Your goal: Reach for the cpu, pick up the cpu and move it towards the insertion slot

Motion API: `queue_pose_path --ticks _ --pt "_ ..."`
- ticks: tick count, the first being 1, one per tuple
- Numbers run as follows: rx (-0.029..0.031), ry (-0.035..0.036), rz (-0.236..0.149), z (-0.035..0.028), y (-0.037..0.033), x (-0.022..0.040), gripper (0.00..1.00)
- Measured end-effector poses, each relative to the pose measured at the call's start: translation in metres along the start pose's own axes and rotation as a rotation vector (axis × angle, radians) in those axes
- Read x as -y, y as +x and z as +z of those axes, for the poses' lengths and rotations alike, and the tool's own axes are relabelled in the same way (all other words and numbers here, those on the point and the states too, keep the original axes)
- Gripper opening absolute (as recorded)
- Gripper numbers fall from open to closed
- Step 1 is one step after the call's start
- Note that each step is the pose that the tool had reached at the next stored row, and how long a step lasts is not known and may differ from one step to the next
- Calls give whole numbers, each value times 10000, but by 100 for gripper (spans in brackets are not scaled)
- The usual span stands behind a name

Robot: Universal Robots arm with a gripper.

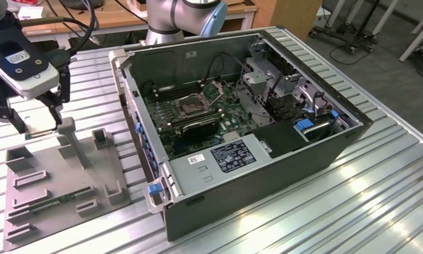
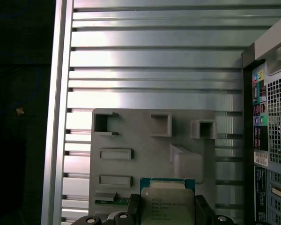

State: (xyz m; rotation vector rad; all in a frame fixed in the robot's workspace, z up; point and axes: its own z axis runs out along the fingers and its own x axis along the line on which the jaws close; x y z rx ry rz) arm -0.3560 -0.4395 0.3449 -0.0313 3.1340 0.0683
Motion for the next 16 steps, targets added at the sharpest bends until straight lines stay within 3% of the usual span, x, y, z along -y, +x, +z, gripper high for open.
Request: queue_pose_path --ticks 6,16 --pt "-2 1 -1 -2 -15 1 54" --pt "-1 1 0 0 -168 3 54"
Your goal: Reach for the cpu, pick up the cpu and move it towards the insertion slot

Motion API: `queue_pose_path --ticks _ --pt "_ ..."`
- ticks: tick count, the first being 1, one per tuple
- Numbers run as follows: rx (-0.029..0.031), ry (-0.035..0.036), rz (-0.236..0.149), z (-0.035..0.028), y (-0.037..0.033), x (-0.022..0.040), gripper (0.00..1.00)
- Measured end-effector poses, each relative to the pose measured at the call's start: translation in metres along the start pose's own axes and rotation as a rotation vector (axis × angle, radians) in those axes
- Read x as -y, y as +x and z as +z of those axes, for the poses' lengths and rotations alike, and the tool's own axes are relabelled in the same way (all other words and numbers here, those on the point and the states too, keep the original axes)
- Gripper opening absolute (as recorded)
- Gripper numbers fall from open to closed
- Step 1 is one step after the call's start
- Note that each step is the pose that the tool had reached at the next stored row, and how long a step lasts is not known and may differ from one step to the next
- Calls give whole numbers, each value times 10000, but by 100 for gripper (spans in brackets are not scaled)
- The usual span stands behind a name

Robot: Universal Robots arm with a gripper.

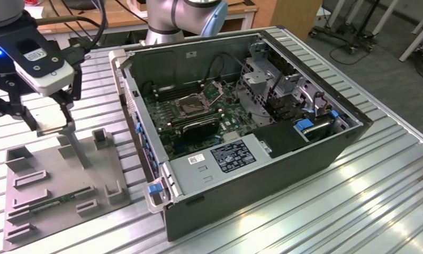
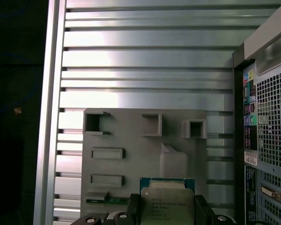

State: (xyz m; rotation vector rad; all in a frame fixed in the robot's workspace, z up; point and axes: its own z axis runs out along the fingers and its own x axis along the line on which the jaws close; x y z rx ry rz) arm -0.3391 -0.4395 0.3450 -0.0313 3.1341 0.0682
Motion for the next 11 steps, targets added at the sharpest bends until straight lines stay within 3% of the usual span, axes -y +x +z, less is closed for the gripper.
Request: queue_pose_path --ticks 7,11 --pt "0 0 0 1 -110 2 54" --pt "0 0 1 1 -123 2 54"
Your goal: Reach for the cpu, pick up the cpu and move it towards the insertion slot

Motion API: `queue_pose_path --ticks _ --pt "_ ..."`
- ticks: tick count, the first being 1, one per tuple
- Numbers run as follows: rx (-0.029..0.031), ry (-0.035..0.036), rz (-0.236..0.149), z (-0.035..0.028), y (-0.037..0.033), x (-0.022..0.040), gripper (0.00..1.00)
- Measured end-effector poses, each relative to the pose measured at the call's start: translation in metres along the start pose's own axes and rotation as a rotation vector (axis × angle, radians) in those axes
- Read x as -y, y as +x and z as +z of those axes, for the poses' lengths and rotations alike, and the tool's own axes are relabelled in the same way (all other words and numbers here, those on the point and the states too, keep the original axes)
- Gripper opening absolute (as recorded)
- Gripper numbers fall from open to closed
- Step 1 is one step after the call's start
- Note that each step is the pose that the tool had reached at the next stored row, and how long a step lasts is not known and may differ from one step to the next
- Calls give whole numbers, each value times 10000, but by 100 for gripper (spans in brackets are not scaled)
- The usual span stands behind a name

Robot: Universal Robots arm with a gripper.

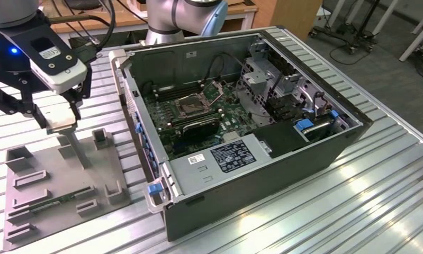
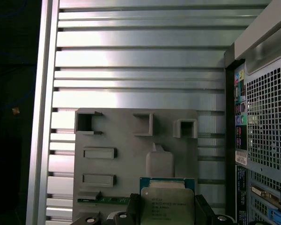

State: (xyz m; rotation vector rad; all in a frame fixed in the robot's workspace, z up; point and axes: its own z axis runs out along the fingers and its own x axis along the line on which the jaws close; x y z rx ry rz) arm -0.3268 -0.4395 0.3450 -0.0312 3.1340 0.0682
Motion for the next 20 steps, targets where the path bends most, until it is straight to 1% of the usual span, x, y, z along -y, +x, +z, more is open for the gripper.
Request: queue_pose_path --ticks 4,9,16,20 --pt "-11 2 0 -15 -1 -1 54" --pt "-13 1 0 -77 -2 -3 54" --pt "-13 1 -1 -80 -4 -4 54" --pt "-13 0 -1 -80 -43 -3 54"
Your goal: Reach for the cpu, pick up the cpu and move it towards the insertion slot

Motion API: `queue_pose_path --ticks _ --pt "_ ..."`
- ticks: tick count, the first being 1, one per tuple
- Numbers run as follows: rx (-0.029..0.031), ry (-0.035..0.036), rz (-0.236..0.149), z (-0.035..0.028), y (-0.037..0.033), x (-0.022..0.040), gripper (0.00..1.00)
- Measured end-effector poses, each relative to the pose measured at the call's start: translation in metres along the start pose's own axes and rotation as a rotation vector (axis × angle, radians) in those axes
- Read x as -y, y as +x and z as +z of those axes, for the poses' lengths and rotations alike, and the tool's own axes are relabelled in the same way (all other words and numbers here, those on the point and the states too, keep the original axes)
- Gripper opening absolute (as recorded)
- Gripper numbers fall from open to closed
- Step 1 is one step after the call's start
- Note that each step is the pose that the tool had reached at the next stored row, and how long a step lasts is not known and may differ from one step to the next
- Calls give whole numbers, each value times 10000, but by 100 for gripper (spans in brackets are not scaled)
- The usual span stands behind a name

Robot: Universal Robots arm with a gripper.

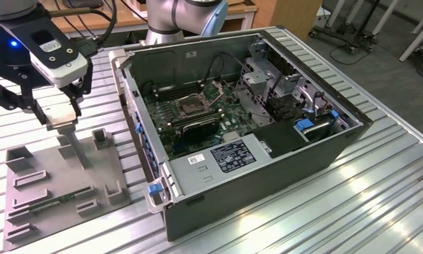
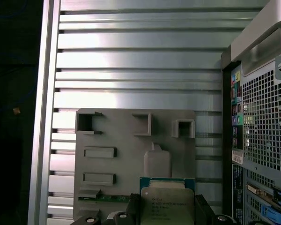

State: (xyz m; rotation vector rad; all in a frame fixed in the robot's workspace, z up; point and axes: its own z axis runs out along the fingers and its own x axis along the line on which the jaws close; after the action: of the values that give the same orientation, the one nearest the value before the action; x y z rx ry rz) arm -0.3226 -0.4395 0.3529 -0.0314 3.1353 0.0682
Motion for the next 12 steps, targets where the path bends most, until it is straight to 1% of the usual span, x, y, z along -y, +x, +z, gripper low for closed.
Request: queue_pose_path --ticks 6,12 --pt "1 0 1 1 -113 2 54" --pt "1 0 1 2 -263 5 54"
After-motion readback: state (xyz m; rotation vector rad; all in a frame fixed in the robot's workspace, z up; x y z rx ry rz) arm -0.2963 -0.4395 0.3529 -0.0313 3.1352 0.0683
